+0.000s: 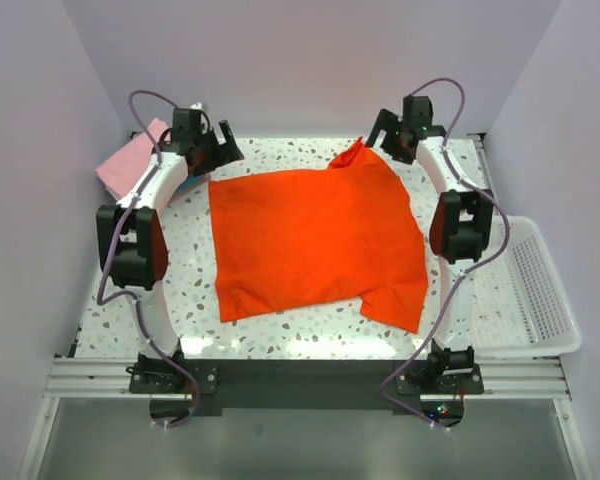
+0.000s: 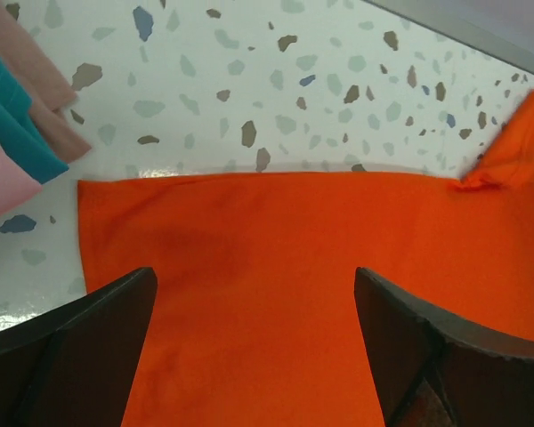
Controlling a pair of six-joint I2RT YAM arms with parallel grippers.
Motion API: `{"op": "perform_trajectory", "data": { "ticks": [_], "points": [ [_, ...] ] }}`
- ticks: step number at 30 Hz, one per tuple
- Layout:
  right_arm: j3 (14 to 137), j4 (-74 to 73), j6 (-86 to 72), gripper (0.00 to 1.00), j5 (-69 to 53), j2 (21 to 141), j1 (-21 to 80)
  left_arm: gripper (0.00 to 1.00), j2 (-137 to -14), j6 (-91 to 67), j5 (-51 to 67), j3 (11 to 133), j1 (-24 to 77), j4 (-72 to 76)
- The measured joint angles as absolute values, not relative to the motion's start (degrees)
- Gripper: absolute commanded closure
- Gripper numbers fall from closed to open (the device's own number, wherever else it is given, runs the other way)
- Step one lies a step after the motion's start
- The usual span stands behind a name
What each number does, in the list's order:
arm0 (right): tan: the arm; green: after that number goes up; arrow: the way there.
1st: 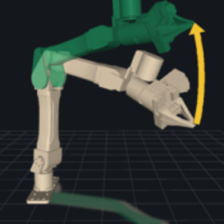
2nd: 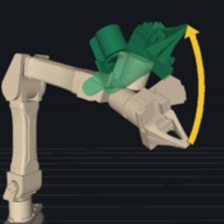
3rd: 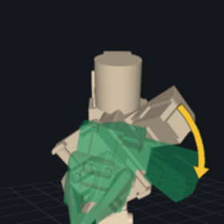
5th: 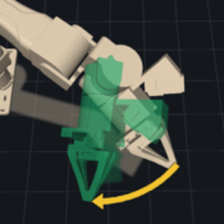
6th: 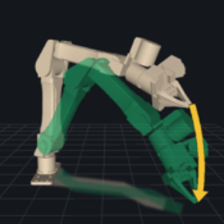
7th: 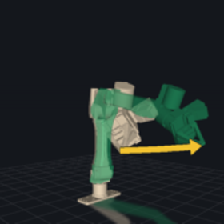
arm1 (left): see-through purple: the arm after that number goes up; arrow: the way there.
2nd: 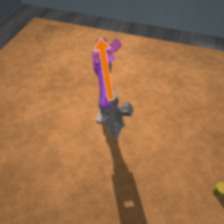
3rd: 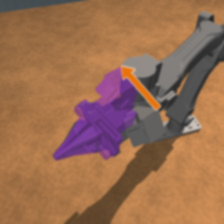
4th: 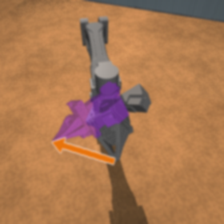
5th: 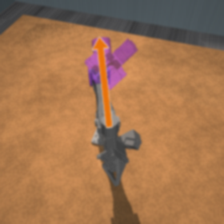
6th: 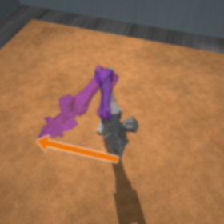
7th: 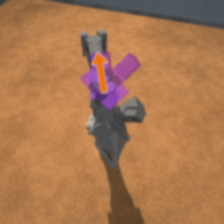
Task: Fold and stack the t-shirts
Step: Flatten the tshirt out
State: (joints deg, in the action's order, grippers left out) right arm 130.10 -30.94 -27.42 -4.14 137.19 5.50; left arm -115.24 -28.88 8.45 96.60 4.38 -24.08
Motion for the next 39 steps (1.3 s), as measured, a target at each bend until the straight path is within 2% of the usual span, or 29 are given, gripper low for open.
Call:
{"op": "perform_trajectory", "data": {
  "ticks": [5, 9, 13, 26, 39],
  "points": [
    [109.8, -29.1, -26.9, 0.01, -6.0, 123.2, 5.2, 0.02, -106.1, -28.5, 9.0, 92.0, 6.3, -22.6],
    [99.5, -26.7, -25.8, 0.01, -8.2, 110.5, 5.3, 0.02, -96.6, -28.9, 9.3, 82.5, 7.5, -21.6],
    [92.3, -23.3, -25.0, 0.02, -10.1, 103.3, 5.8, 0.02, -95.6, -30.3, 9.2, 76.0, 8.3, -20.9],
    [81.4, -23.1, -23.4, 0.02, -12.9, 108.6, 7.4, 0.01, -105.1, -35.4, 10.7, 71.3, 10.5, -18.5],
    [78.2, -23.3, -22.3, 0.02, -12.6, 111.1, 7.5, 0.0, -111.7, -33.5, 10.4, 73.5, 10.5, -16.8]
  ]
}}
